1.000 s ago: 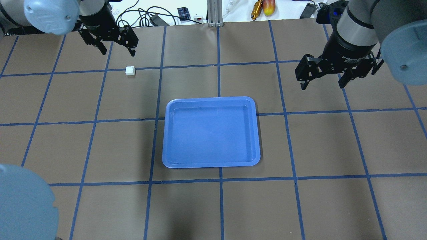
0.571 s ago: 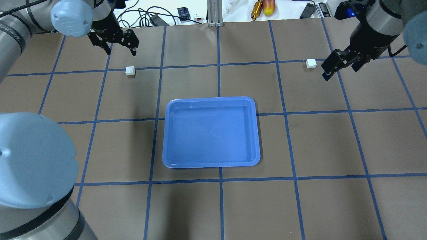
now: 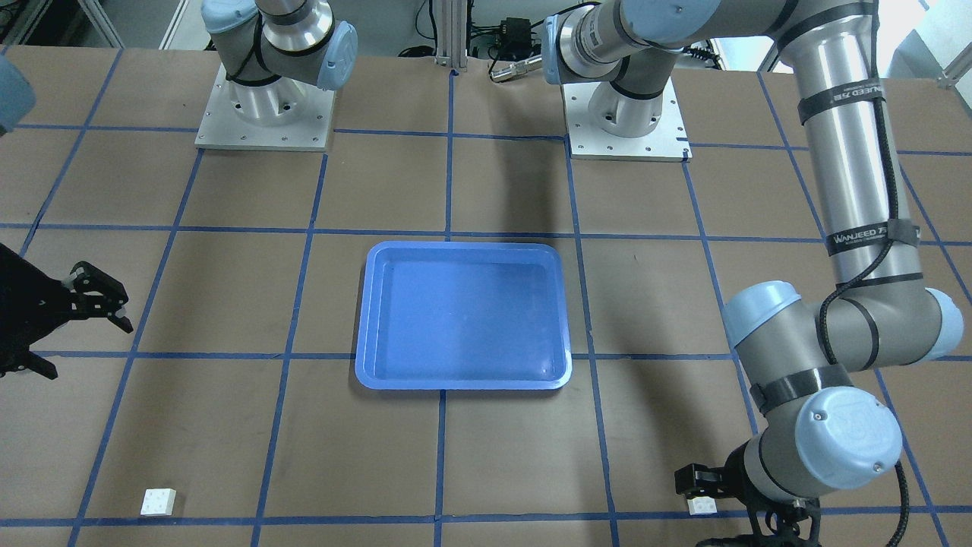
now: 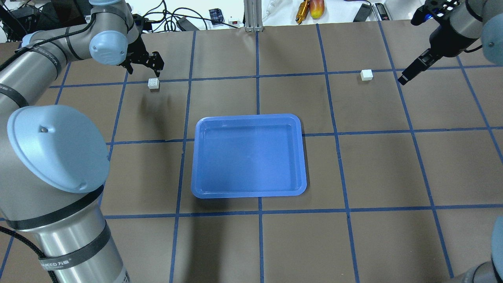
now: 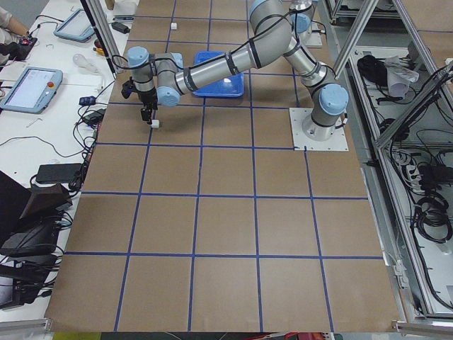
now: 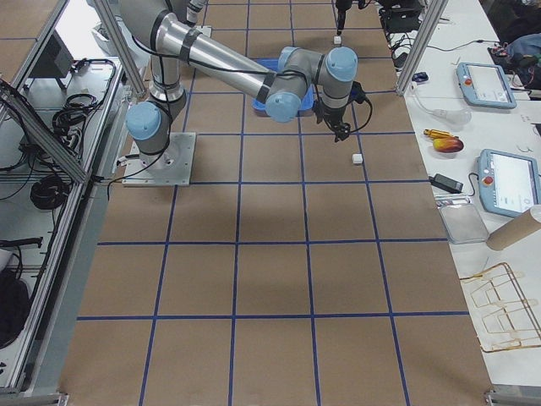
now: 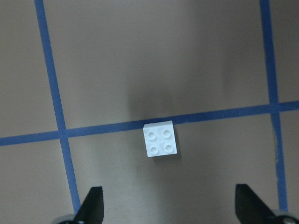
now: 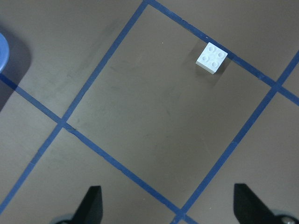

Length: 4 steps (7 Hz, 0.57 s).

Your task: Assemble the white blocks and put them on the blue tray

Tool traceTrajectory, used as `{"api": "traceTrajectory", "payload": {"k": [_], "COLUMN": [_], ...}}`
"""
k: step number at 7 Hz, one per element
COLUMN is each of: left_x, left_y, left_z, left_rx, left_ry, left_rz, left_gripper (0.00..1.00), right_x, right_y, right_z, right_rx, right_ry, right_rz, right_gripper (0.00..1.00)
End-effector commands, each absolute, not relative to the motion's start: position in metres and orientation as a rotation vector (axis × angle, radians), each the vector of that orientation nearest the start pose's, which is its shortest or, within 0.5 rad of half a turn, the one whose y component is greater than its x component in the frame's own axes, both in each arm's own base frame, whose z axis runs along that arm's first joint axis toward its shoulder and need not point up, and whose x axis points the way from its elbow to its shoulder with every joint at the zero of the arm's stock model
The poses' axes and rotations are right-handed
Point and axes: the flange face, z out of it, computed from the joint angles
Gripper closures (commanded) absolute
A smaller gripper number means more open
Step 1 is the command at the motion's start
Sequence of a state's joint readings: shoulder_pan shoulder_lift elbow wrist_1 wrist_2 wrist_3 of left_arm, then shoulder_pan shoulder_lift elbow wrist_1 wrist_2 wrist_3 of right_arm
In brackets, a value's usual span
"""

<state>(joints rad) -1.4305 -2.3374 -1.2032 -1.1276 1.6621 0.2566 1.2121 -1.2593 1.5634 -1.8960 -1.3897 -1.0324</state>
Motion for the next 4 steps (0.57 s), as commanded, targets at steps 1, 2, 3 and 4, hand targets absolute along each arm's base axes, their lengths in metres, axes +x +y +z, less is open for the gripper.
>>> {"api": "traceTrajectory", "payload": {"k": [1,2,3,4], "left_x": [-0.016,-0.016,-0.017,-0.021], "left_y": [-0.773,-0.773,-0.776,-0.782], "left_z": [0.198,0.186,0.186,0.191], "left_rx": [0.149,0.147,0.145,0.149], "left_ry": [3.048,3.055,3.059,3.105], "left_rz": [-0.005,0.014,0.002,-0.036], "left_gripper": [0.02,0.07,0.10,0.14], "right_x": [-0.103,-0.122,-0.139,-0.144], "right_y": [-0.656,-0.669,-0.684,-0.695], "right_z": [0.319,0.302,0.279,0.262], "right_rx": [-1.151,-1.244,-1.349,-1.370], "right_ry": [2.764,2.646,2.568,2.547], "right_rz": [-0.198,-0.294,-0.320,-0.308], "right_gripper": [0.00,0.00,0.00,0.00]}}
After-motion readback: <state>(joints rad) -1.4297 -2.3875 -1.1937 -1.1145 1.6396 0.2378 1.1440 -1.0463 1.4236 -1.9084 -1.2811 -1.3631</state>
